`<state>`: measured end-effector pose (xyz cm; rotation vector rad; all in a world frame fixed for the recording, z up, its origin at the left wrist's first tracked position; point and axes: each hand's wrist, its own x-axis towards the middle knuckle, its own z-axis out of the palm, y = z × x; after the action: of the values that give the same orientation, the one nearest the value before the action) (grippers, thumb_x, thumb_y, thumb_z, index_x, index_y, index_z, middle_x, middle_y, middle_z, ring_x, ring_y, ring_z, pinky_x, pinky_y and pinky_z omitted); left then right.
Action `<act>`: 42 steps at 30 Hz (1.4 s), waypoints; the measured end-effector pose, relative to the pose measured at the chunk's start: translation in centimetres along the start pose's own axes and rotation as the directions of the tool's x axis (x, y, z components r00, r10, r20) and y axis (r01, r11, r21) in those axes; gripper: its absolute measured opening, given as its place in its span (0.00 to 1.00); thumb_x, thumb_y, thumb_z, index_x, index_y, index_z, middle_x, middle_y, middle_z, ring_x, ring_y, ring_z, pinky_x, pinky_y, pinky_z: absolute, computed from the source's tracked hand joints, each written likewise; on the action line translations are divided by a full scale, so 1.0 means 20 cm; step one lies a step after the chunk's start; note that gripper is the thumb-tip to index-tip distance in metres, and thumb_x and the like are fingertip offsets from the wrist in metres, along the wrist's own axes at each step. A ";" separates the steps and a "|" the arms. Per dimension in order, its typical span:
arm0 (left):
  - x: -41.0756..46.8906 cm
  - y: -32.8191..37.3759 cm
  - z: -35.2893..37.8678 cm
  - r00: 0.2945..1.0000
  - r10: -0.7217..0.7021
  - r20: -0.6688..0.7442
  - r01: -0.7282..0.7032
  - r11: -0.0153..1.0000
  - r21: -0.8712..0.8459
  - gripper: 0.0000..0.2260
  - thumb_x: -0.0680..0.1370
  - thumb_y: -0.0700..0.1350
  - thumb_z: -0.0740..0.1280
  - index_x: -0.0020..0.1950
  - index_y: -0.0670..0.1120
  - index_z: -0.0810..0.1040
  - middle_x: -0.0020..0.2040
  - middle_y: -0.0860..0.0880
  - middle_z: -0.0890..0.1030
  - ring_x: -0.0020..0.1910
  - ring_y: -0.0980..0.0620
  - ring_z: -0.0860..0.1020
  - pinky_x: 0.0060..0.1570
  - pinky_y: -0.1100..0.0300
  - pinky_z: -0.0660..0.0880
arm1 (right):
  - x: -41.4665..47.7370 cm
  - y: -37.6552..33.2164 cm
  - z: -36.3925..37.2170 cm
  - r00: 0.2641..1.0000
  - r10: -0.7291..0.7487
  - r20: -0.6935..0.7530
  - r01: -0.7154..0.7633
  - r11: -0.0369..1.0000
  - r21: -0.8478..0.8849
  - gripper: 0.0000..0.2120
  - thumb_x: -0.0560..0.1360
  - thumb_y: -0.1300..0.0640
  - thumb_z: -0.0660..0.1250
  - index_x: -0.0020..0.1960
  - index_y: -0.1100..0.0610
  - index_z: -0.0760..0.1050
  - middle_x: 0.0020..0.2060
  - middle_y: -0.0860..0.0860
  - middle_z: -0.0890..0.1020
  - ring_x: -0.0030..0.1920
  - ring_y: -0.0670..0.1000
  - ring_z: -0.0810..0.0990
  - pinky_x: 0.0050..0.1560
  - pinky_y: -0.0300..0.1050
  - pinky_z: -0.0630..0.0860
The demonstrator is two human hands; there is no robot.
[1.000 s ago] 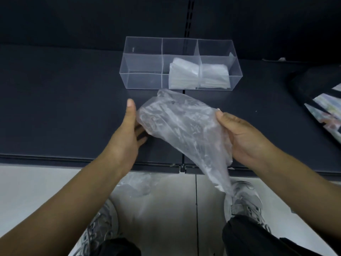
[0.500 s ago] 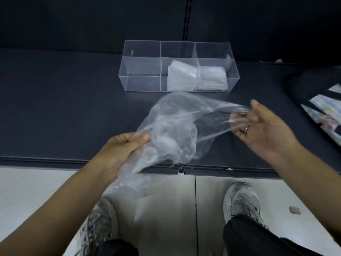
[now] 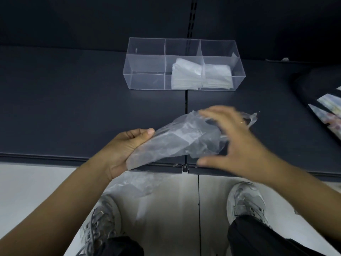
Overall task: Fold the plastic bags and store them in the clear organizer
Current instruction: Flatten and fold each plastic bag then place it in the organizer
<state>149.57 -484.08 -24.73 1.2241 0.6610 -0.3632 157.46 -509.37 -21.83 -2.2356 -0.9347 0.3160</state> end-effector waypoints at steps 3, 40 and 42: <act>0.00 0.00 0.01 1.000 0.023 -0.008 -0.023 1.000 0.007 0.15 0.62 0.52 0.74 0.44 0.46 0.85 0.45 0.47 0.85 0.44 0.52 0.82 0.47 0.60 0.78 | 0.06 -0.05 0.11 0.991 -0.133 -0.023 0.127 0.975 -0.180 0.24 0.66 0.48 0.76 0.61 0.47 0.77 0.65 0.47 0.71 0.67 0.47 0.65 0.68 0.51 0.59; -0.08 -0.14 0.26 0.990 -0.012 -0.142 0.031 0.991 0.133 0.49 0.47 0.64 0.75 0.64 0.45 0.68 0.52 0.49 0.79 0.47 0.53 0.82 0.42 0.58 0.82 | 0.41 0.14 0.00 0.940 0.312 0.139 -0.322 0.945 0.057 0.27 0.75 0.50 0.69 0.72 0.52 0.66 0.65 0.50 0.72 0.63 0.46 0.72 0.62 0.41 0.69; -0.09 -0.18 0.28 0.989 -0.035 -0.142 0.060 0.983 0.174 0.46 0.47 0.65 0.75 0.60 0.47 0.69 0.51 0.48 0.78 0.46 0.53 0.82 0.43 0.56 0.82 | 0.42 0.13 0.16 0.958 0.256 0.125 -0.243 0.963 -0.113 0.34 0.72 0.47 0.72 0.74 0.53 0.63 0.66 0.52 0.69 0.67 0.52 0.68 0.68 0.48 0.65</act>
<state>147.63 -490.66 -25.11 1.4149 0.7919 -0.3859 163.46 -503.14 -25.70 -2.4511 -0.7493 0.5578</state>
